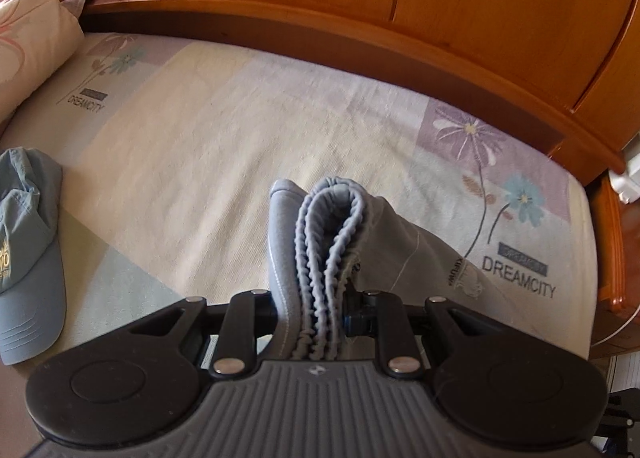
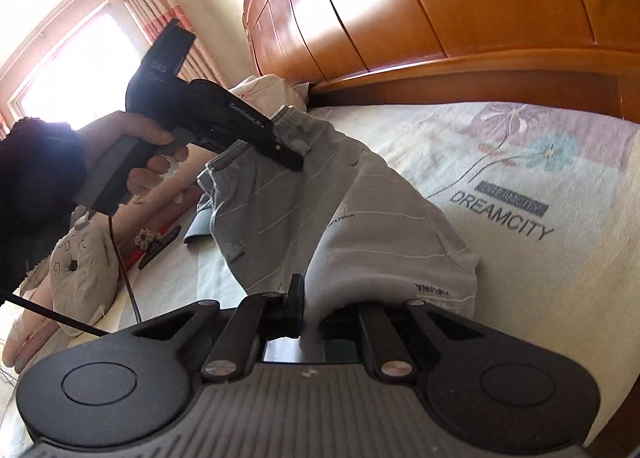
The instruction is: Fold clothes
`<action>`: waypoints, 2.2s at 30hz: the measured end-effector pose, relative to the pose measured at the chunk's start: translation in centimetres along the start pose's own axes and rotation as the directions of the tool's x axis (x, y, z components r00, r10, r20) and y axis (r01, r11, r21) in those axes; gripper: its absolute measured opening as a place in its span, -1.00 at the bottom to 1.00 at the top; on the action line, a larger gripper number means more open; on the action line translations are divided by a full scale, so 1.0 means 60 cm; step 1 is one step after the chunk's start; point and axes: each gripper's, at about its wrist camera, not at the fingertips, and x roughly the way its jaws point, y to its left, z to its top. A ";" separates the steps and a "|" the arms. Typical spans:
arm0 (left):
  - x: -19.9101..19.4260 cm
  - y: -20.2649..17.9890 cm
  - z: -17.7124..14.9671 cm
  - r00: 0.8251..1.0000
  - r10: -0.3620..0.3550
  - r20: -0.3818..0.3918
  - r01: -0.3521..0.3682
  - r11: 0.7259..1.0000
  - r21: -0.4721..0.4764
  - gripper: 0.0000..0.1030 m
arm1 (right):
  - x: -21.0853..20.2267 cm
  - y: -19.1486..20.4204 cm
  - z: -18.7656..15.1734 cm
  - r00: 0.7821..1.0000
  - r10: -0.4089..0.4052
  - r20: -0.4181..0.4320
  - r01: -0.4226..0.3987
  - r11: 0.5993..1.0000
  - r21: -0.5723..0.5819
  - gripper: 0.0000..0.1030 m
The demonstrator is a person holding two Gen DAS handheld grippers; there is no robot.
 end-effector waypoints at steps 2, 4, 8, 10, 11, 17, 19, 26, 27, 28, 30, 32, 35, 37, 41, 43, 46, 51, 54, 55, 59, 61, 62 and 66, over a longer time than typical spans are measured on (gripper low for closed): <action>0.006 0.002 0.001 1.000 0.000 0.000 0.000 1.000 0.001 -0.60 | -0.001 -0.001 -0.001 1.000 0.001 0.002 -0.001 1.000 0.004 -0.82; 0.011 0.003 0.003 1.000 0.003 0.003 -0.003 1.000 0.009 -0.56 | -0.003 -0.003 -0.002 1.000 0.000 0.004 0.000 1.000 0.011 -0.82; 0.017 0.010 0.012 1.000 0.020 0.001 -0.020 1.000 -0.006 -0.36 | -0.010 -0.002 -0.005 1.000 0.001 0.006 -0.001 1.000 0.012 -0.81; 0.007 0.018 0.019 0.996 0.074 0.042 -0.073 0.997 -0.019 -0.21 | -0.012 -0.002 -0.006 1.000 0.003 0.008 -0.003 1.000 0.016 -0.81; 0.002 0.022 0.022 0.993 0.102 0.063 -0.101 0.995 -0.026 -0.13 | -0.013 -0.001 -0.006 1.000 0.004 0.008 -0.004 1.000 0.016 -0.81; -0.044 0.038 0.008 0.981 0.114 0.157 -0.094 0.987 -0.131 0.10 | -0.013 -0.004 -0.013 1.000 0.007 -0.002 -0.007 1.000 0.030 -0.68; -0.048 0.019 -0.015 0.988 0.016 0.152 0.001 0.994 -0.114 0.12 | -0.013 -0.016 -0.016 0.999 0.035 -0.007 -0.035 0.997 0.075 -0.36; -0.007 -0.034 -0.144 0.965 -0.217 0.149 0.235 0.965 -0.116 0.17 | -0.013 -0.093 -0.036 0.982 0.189 0.005 -0.176 0.904 0.390 0.56; 0.001 -0.039 -0.163 0.957 -0.246 0.151 0.265 0.956 -0.124 0.17 | -0.011 -0.107 -0.042 0.976 0.215 0.022 -0.201 0.869 0.452 0.57; 0.008 -0.044 -0.182 0.949 -0.275 0.154 0.296 0.946 -0.132 0.18 | -0.010 -0.120 -0.048 0.969 0.243 0.053 -0.236 0.828 0.509 0.57; 0.016 -0.045 -0.209 0.932 -0.314 0.179 0.341 0.928 -0.148 0.20 | -0.011 -0.142 -0.058 0.950 0.283 0.129 -0.303 0.748 0.591 0.60; 0.016 -0.037 -0.223 0.917 -0.328 0.227 0.368 0.915 -0.164 0.22 | -0.012 -0.155 -0.063 0.940 0.283 0.189 -0.336 0.683 0.649 0.62; 0.012 -0.024 -0.222 0.910 -0.346 0.228 0.392 0.898 -0.201 0.23 | -0.016 -0.167 -0.067 0.936 0.239 0.259 -0.352 0.615 0.706 0.62; 0.012 -0.027 -0.224 0.913 -0.341 0.223 0.385 0.902 -0.195 0.23 | -0.022 -0.169 -0.065 0.940 0.169 0.297 -0.337 0.601 0.725 0.62; 0.010 -0.032 -0.231 0.915 -0.338 0.222 0.378 0.910 -0.171 0.31 | -0.021 -0.169 -0.054 0.946 0.049 0.321 -0.284 0.605 0.744 0.62; 0.009 -0.033 -0.234 0.913 -0.342 0.224 0.381 0.909 -0.168 0.34 | -0.016 -0.161 -0.043 0.956 0.010 0.294 -0.231 0.647 0.727 0.61; 0.007 -0.030 -0.237 0.912 -0.344 0.223 0.386 0.905 -0.179 0.34 | -0.009 -0.134 -0.027 0.970 -0.068 0.233 -0.097 0.769 0.632 0.26; -0.003 -0.030 -0.238 0.920 -0.338 0.197 0.375 0.907 -0.191 0.34 | 0.002 -0.100 -0.014 0.966 -0.200 0.162 0.116 0.900 0.421 -0.77; -0.013 -0.038 -0.239 0.924 -0.339 0.177 0.368 0.914 -0.169 0.34 | -0.023 -0.069 -0.011 0.957 -0.197 0.212 0.140 0.956 0.259 -0.79; -0.015 -0.042 -0.239 0.925 -0.339 0.170 0.366 0.917 -0.160 0.35 | -0.029 -0.054 -0.012 0.953 -0.199 0.227 0.160 0.971 0.180 -0.79; -0.027 -0.058 -0.243 0.935 -0.326 0.140 0.343 0.932 -0.115 0.35 | -0.034 -0.060 -0.033 0.946 -0.300 0.120 0.292 0.953 0.081 -0.63; -0.037 -0.070 -0.245 0.937 -0.320 0.137 0.333 0.939 -0.083 0.35 | -0.052 -0.096 -0.042 0.940 -0.334 0.070 0.319 0.933 0.166 -0.55; -0.043 -0.075 -0.247 0.938 -0.318 0.138 0.330 0.942 -0.067 0.35 | -0.066 -0.110 -0.043 0.938 -0.339 0.065 0.320 0.924 0.210 -0.48; -0.059 -0.108 -0.255 0.927 -0.345 0.148 0.350 0.937 -0.011 0.38 | -0.110 -0.096 -0.026 0.915 -0.379 0.140 0.357 0.920 0.159 -0.23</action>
